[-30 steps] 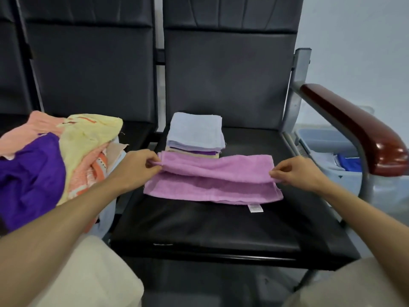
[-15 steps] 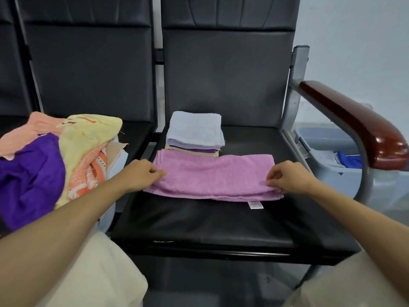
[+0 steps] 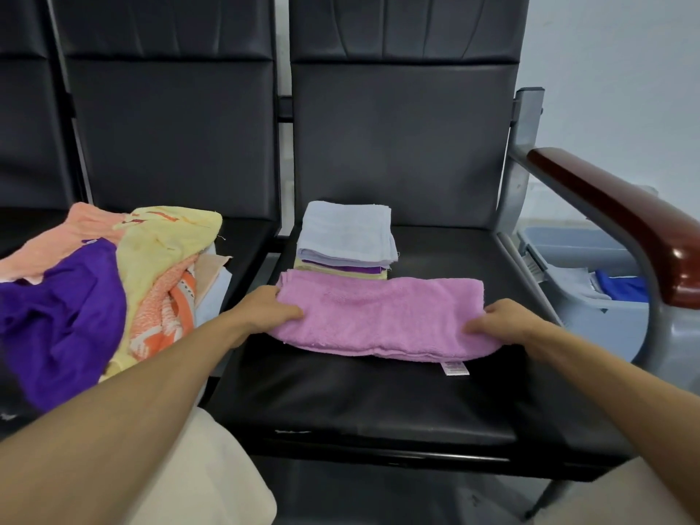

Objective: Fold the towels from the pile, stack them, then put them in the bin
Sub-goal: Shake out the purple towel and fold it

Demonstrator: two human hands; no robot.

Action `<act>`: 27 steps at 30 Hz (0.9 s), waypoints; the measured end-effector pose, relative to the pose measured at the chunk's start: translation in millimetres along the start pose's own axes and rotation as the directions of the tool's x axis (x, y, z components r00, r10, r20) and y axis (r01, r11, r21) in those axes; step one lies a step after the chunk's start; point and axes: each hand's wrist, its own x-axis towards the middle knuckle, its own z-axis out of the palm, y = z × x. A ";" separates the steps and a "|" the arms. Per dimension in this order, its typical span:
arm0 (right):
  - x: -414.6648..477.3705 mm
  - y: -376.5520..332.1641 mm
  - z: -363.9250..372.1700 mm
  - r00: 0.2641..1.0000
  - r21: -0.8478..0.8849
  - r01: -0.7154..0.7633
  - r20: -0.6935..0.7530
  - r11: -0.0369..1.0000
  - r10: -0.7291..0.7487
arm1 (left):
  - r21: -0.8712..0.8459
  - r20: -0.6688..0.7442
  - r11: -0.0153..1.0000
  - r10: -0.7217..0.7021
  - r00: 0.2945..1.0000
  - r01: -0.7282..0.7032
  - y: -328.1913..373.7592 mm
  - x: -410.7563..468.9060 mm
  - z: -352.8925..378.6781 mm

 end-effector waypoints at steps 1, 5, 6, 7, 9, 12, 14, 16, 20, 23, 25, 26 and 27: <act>-1.4 -1.8 -2.1 1.000 0.157 0.023 0.015 0.987 -0.026 | -0.105 -0.013 0.994 0.025 1.000 -0.026 3.2 -3.0 -0.3; -5.1 -4.6 -9.3 0.994 0.513 -0.006 0.099 0.858 -0.052 | -0.447 -0.003 0.894 -0.022 1.000 0.019 13.0 -9.1 -1.0; -4.7 -4.7 -11.0 0.992 0.541 -0.039 0.122 0.840 -0.033 | -0.505 0.045 0.860 -0.063 0.997 0.078 13.0 -9.3 -1.8; -4.8 -4.2 -13.6 0.989 0.558 -0.079 0.149 0.826 -0.006 | -0.531 0.102 0.835 -0.107 0.989 0.145 13.1 -10.1 -3.3; -6.1 -4.3 -20.5 0.973 0.557 -0.156 0.230 0.816 0.028 | -0.514 0.205 0.814 -0.192 0.960 0.272 10.2 -11.1 -6.8; -6.1 -5.2 -27.5 0.959 0.501 -0.169 0.282 0.849 0.024 | -0.442 0.260 0.820 -0.270 0.927 0.363 5.7 -11.8 -11.9; -4.7 -10.3 -27.0 0.968 0.543 -0.120 0.251 0.831 -0.025 | -0.460 0.231 0.822 -0.253 0.939 0.335 7.6 -11.3 -15.1; -4.2 -18.8 -26.4 0.978 0.664 -0.055 0.187 0.746 -0.095 | -0.586 0.210 0.765 -0.173 0.962 0.266 16.6 -12.2 -18.4; -13.3 -41.2 -33.5 0.978 0.880 0.130 -0.039 0.458 -0.204 | -0.833 0.106 0.540 -0.063 0.992 0.123 30.6 -11.8 -24.5; -15.4 -38.7 -38.1 0.983 0.883 0.151 -0.089 0.444 -0.157 | -0.836 0.060 0.533 -0.141 0.988 0.127 23.8 -8.8 -25.6; -15.2 -24.7 -36.5 0.996 0.791 0.043 0.012 0.610 -0.086 | -0.674 0.058 0.718 -0.180 0.982 0.171 13.9 -10.8 -23.9; -14.8 -16.1 -34.3 0.995 0.716 -0.028 0.089 0.697 -0.052 | -0.555 0.076 0.808 -0.187 0.979 0.198 8.7 -11.7 -22.4; -15.3 -6.9 -30.9 0.987 0.630 -0.092 0.161 0.771 -0.013 | -0.427 0.112 0.875 -0.198 0.974 0.227 4.7 -15.1 -20.6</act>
